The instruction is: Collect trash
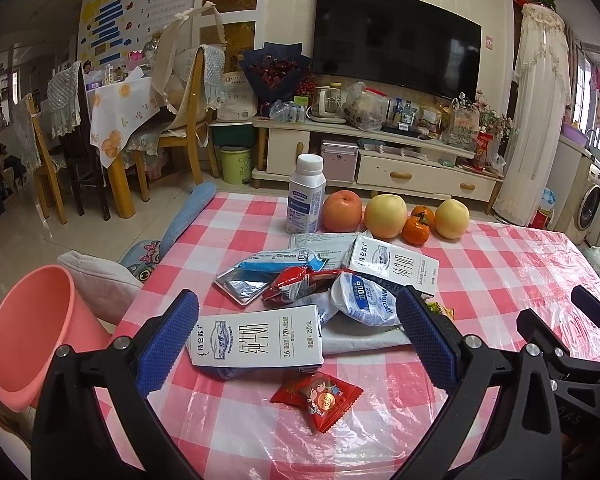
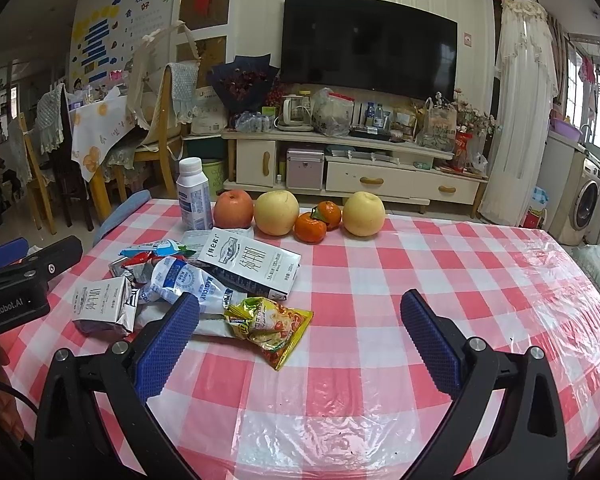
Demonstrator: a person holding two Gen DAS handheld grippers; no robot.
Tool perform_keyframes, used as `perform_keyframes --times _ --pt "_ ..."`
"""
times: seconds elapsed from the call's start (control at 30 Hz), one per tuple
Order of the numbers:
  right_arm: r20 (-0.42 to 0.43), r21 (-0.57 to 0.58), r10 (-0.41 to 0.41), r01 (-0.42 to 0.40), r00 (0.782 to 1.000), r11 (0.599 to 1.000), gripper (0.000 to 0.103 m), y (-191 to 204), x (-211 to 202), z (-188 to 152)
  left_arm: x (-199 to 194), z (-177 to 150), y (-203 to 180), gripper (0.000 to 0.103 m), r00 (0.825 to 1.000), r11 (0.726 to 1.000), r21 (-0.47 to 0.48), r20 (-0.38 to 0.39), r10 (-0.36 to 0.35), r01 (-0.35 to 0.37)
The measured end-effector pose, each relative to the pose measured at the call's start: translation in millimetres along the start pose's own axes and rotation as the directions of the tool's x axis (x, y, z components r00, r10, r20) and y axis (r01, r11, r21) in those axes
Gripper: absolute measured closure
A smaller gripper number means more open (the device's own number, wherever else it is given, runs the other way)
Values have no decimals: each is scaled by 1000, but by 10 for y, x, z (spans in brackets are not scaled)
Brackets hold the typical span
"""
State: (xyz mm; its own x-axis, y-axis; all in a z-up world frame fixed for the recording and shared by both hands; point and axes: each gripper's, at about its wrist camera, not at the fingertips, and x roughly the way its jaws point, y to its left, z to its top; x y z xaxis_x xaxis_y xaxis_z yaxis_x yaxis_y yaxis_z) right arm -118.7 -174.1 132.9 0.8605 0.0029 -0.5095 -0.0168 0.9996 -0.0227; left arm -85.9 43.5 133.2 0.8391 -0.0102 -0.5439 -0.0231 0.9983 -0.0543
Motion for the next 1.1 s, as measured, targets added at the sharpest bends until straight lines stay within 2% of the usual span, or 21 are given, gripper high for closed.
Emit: perform_keyframes --times 0.5,0.77,0.9,1.1 --pt "-18 -11 4 -4 1000 1000 4 -22 44 -23 45 -41 27 3 1000 1000 -20 -3 18 -18" --pt "-15 -21 10 -10 1000 1000 4 -21 79 -44 71 -94 72 3 1000 1000 -24 13 6 -5" --pt "-11 -32 19 -19 1000 999 4 -17 100 -71 56 -109 97 3 999 999 -17 33 -41 42" --pt "-24 -29 62 -62 998 998 4 -56 152 -89 126 -130 154 3 999 999 -5 -1 -51 51"
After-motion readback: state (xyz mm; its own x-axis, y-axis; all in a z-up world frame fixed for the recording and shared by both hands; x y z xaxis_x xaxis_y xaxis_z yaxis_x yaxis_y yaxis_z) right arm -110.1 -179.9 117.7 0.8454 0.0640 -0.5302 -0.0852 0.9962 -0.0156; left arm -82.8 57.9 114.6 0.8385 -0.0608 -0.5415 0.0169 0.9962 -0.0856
